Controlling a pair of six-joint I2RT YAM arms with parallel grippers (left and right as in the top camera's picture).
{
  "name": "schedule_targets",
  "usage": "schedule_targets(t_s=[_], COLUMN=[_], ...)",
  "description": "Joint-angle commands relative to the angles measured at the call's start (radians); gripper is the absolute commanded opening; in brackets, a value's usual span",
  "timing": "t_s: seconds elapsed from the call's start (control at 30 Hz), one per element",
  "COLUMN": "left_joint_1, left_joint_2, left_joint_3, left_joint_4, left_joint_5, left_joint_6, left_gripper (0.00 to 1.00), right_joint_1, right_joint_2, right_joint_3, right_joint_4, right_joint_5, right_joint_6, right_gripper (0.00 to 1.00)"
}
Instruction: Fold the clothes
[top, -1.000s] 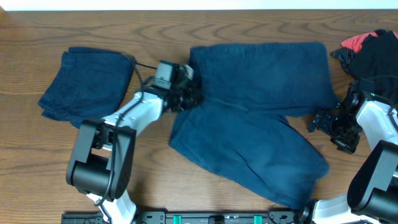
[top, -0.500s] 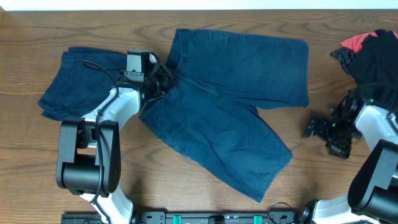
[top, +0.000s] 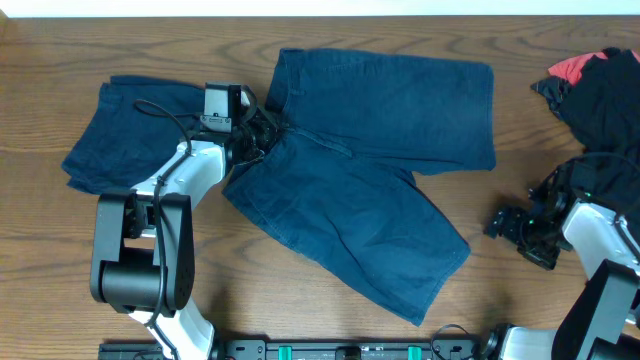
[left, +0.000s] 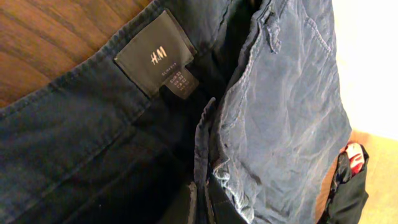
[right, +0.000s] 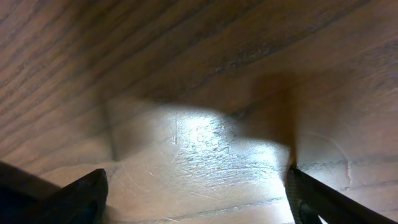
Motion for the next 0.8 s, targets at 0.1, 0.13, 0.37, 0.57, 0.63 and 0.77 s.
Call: schedule_targets(t_s=[0.1,0.13,0.37,0.57,0.63,0.77], left_joint_1=[0.007,0.007,0.008,0.008,0.008,0.008], left_joint_2=[0.006,0.006,0.006,0.006,0.006,0.006], left_joint_3=[0.021,0.021,0.021,0.021,0.021,0.021], left_joint_4=[-0.011,-0.011,-0.009,0.004,0.005,0.002], left_joint_5=[-0.013,-0.013,-0.030,-0.030,-0.029,-0.028], left_joint_6=[-0.005,-0.005,-0.013,-0.013,-0.013,-0.013], left_gripper=[0.06,0.06,0.06,0.06,0.06,0.06], right_joint_1=[0.003,0.003,0.003,0.074,0.113,0.168], right_joint_2=[0.048,0.027,-0.185,-0.300,-0.304,-0.303], right_joint_3=[-0.132,-0.132,-0.128,-0.129,-0.129,-0.129], right_joint_4=[-0.003,-0.022,-0.178,-0.201,-0.202,-0.186], right_joint_5=[-0.211,-0.210,-0.176,-0.157,-0.121,-0.076], right_joint_6=[-0.063,-0.063,-0.024,0.040,0.081,0.120], right_gripper=[0.87,0.86,0.88,0.86,0.87,0.88])
